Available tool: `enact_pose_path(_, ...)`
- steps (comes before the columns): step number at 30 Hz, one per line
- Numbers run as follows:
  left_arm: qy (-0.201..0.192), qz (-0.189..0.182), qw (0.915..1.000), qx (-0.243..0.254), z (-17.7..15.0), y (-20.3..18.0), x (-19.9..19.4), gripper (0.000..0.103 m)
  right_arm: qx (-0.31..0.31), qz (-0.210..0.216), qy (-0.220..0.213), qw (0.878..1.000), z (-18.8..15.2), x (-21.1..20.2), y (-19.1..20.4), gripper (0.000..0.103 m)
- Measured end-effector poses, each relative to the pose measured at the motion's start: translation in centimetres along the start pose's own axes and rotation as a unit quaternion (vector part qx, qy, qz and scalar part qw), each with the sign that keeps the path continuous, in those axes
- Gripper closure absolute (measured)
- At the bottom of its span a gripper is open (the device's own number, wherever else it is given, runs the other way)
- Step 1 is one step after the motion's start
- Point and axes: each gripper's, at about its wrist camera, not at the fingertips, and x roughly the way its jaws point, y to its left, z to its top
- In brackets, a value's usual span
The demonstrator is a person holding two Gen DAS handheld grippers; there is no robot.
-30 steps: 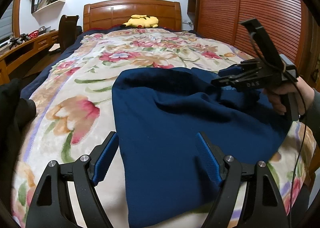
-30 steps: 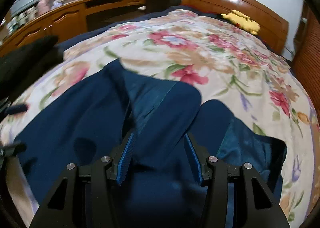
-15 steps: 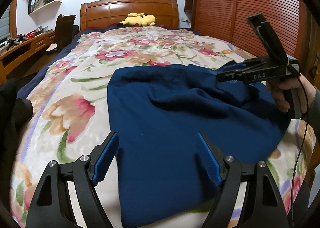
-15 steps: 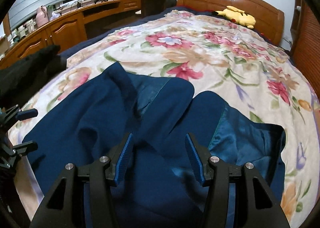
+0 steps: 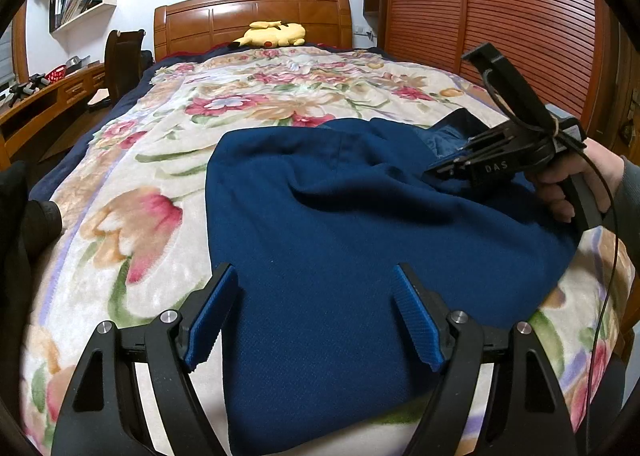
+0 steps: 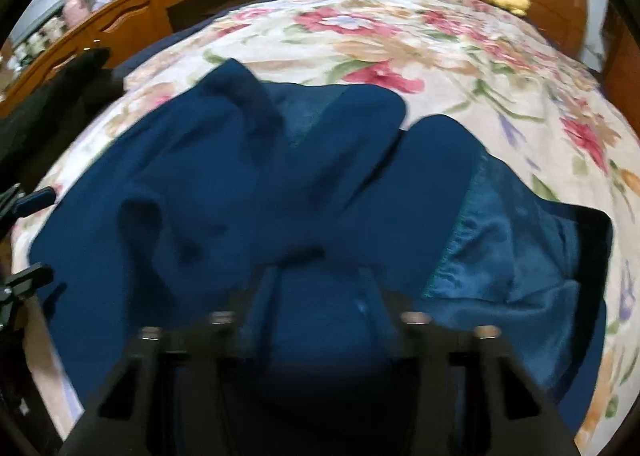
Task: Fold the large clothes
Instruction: 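Smooth the folded jacket with the right tool and lift it away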
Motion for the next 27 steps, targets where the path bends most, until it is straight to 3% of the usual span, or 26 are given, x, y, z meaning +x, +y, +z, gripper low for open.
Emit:
enact_pose_path(1,0.000,0.000,1.0000,0.000,0.0,0.0,0.0,0.023,-0.013,-0.003,0.001,1.000,0.1,0.1,0.3,0.099)
enact_pose_path(3,0.000,0.000,1.0000,0.001,0.0,-0.1,0.0,0.023,-0.040,-0.012,-0.007,0.999,0.4,-0.1,0.7,0.100)
enact_pose_path(9,0.000,0.001,1.0000,0.002,0.1,-0.4,0.2,0.023,-0.062,-0.101,-0.078,0.990,3.6,-1.1,1.2,0.101)
enact_pose_path(14,-0.002,0.003,1.0000,-0.001,0.3,-0.4,0.2,0.023,-0.071,-0.191,-0.130,0.970,7.3,-0.6,1.5,0.102)
enact_pose_path(22,0.000,0.007,0.9999,-0.012,0.5,0.0,0.4,0.023,-0.086,-0.304,-0.140,0.938,11.0,3.9,1.8,0.103)
enact_pose_path(27,0.003,0.004,0.9999,-0.014,0.5,0.3,0.6,0.023,-0.046,-0.244,-0.136,0.959,10.7,4.1,1.2,0.103)
